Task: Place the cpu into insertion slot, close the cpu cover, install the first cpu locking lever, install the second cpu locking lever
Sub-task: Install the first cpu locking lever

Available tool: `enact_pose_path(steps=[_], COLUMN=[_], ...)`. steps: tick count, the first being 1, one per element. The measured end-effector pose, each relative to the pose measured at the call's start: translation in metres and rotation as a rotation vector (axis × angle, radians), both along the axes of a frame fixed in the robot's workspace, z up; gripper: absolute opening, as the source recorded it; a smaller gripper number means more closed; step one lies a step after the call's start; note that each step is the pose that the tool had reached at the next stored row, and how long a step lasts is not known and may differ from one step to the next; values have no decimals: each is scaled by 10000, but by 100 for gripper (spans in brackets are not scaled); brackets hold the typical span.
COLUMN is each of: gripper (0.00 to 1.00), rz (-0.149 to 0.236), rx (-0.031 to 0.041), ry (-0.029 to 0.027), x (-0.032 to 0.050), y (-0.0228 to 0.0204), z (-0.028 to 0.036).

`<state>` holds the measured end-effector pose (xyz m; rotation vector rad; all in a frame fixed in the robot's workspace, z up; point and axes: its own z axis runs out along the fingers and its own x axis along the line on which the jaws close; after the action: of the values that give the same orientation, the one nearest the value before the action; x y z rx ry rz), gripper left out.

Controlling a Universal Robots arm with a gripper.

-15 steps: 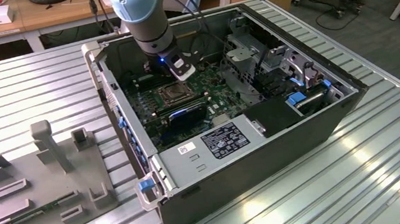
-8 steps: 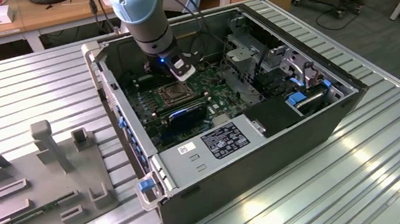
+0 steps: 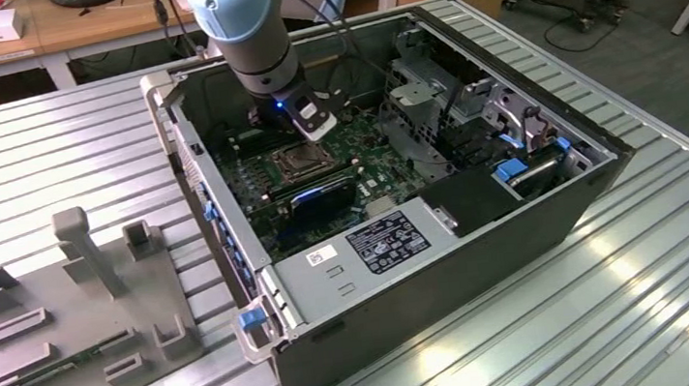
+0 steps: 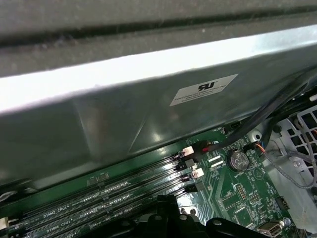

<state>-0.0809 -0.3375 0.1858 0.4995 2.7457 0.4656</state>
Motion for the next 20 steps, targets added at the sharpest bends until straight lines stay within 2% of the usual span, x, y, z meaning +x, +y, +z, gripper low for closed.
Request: enact_pose_path(steps=[11, 17, 20], gripper=[11, 11, 11], rz=[0, 1, 1], rx=[-5, 0, 9], ry=[1, -3, -5], x=[-1, 0, 1], y=[-1, 0, 2], z=[-49, -49, -18])
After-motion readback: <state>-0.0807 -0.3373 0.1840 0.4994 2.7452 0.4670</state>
